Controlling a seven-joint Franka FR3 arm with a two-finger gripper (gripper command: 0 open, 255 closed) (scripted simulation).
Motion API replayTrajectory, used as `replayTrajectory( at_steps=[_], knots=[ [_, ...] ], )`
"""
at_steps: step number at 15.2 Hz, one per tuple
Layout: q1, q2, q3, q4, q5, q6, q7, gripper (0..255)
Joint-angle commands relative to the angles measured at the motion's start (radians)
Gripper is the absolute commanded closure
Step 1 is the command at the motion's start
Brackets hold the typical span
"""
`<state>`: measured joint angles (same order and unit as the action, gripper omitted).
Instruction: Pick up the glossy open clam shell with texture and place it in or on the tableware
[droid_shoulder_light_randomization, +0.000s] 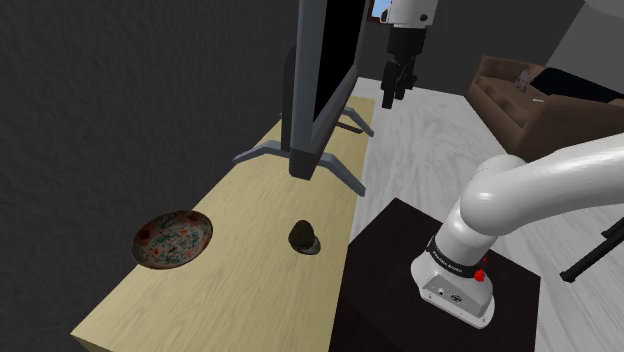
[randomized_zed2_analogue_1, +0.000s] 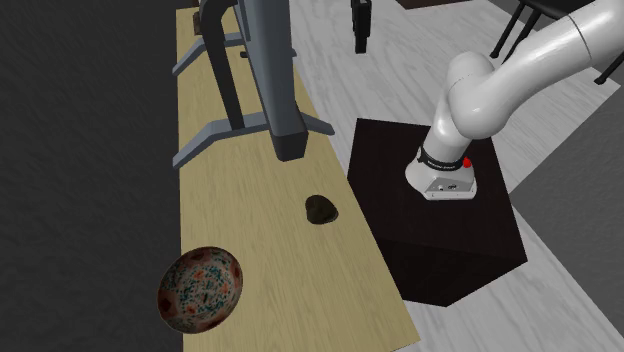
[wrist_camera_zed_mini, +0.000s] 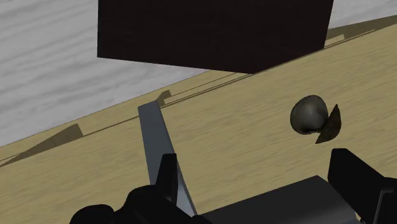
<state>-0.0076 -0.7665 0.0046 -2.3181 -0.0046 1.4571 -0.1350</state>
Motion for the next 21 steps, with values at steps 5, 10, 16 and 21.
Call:
replayTrajectory(
  at_steps=[5,10,16,21],
  knots=[
    [0.019,-0.033,0.062,-0.125,0.050,0.109,0.078,0],
    [0.050,-0.039,0.149,-0.256,0.118,0.258,0.174,0],
    [0.094,0.022,0.269,-0.367,0.203,0.462,0.290,0],
    [0.120,0.139,0.380,-0.416,0.263,0.655,0.390,0]
  ],
)
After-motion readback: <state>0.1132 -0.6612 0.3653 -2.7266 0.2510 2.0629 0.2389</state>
